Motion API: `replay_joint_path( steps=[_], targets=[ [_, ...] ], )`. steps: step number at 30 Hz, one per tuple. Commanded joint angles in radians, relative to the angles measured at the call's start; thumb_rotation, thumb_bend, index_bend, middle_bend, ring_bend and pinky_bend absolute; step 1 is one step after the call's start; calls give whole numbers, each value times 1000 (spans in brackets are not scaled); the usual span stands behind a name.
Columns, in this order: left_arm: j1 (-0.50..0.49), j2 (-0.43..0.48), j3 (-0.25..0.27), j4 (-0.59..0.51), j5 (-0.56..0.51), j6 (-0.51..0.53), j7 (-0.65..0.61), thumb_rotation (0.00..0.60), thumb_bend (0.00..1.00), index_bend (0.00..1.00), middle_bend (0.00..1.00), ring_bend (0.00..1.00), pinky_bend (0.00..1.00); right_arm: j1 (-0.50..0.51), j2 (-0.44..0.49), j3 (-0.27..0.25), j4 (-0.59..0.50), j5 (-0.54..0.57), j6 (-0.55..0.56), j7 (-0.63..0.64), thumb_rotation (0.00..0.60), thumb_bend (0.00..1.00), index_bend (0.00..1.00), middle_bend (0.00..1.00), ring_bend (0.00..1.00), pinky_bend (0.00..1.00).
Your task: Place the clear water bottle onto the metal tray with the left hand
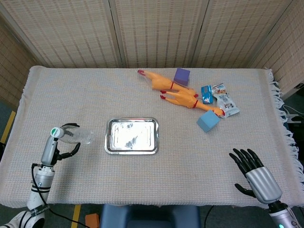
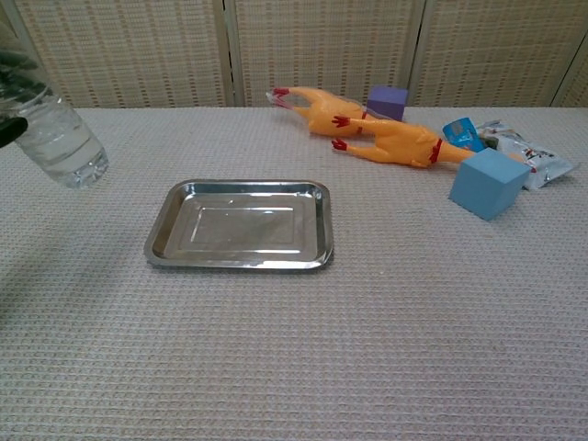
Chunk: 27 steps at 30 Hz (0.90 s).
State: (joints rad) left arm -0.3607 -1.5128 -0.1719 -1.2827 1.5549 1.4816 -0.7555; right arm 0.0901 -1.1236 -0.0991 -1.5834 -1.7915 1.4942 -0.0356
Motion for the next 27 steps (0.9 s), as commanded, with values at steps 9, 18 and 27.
replay_joint_path(
  steps=[9,18,27],
  targets=[
    [-19,-34,63,95,-26,-134,-108,600,497,330,321,216,402,-10,8,-4,-7,-4,16,-3,600,90,0,0,0,0],
    [-96,-78,23,70,19,-117,-41,600,496,330,321,216,401,-8,9,1,-2,5,12,5,600,90,0,0,0,0],
    [-227,-209,-13,216,-14,-251,25,600,497,330,320,216,401,-1,7,12,-5,38,-14,-3,600,90,0,0,0,0]
  ],
)
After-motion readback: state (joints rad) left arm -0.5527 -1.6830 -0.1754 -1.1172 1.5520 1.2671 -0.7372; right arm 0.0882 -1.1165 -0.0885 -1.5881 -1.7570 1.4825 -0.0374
